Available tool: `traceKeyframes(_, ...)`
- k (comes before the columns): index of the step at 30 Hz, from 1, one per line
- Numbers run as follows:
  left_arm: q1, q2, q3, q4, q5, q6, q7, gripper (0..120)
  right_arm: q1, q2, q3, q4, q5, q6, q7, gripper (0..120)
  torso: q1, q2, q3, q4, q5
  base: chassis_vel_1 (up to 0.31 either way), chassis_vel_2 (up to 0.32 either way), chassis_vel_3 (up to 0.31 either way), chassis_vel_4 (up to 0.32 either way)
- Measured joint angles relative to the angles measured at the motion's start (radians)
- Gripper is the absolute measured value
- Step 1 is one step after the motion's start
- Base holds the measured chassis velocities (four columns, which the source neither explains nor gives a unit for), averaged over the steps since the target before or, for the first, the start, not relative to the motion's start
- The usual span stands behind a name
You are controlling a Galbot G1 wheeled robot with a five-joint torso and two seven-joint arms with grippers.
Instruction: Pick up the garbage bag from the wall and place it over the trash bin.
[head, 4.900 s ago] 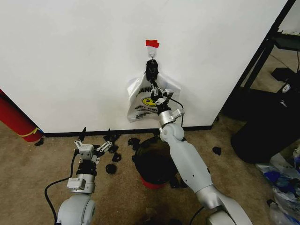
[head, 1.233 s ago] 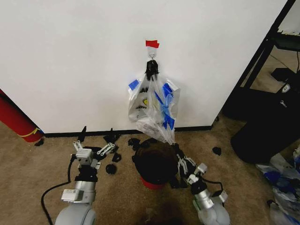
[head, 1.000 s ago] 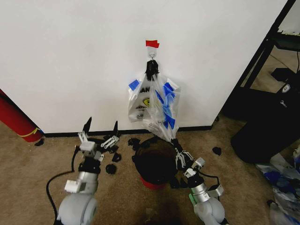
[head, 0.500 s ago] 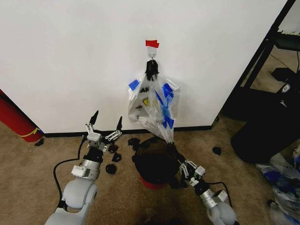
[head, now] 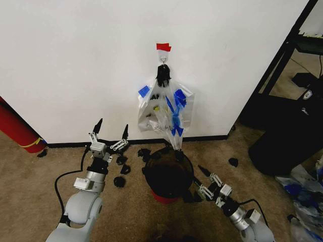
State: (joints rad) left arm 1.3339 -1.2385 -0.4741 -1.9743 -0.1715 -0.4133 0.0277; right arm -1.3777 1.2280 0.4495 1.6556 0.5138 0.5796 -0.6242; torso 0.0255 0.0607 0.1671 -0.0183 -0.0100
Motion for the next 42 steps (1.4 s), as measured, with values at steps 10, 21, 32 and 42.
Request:
traceKeyframes(10, 0.039, -0.005, -0.019, -0.03, 0.013, -0.001, 0.0, 100, 0.31, -0.046, -0.131, -0.076, -0.223, -0.071, 0.238, 99, 0.0, 0.0, 0.0, 0.0003, -0.0001, 0.0, 0.0, 0.0, 0.0)
traceKeyframes(21, 0.048, -0.005, -0.032, -0.032, 0.028, -0.001, -0.001, 100, 0.474, -0.053, -0.241, -0.211, -0.239, -0.097, 0.16, 84, 0.0, 0.0, 0.0, 0.0001, -0.0001, 0.0, 0.0, 0.0, 0.0)
traceKeyframes(32, 0.04, -0.022, -0.029, -0.013, 0.039, -0.001, -0.001, 100, 0.518, -0.047, -0.235, -0.27, -0.236, -0.097, 0.122, 39, 0.0, 0.0, 0.0, 0.0, -0.0001, 0.0, 0.0, 0.0, 0.0)
traceKeyframes(42, 0.036, -0.032, -0.019, -0.003, 0.052, -0.006, -0.001, 100, 0.523, -0.043, -0.221, -0.284, -0.233, -0.107, 0.11, 8, 0.0, 0.0, 0.0, 0.0001, -0.0001, 0.0, 0.0, 0.0, 0.0)
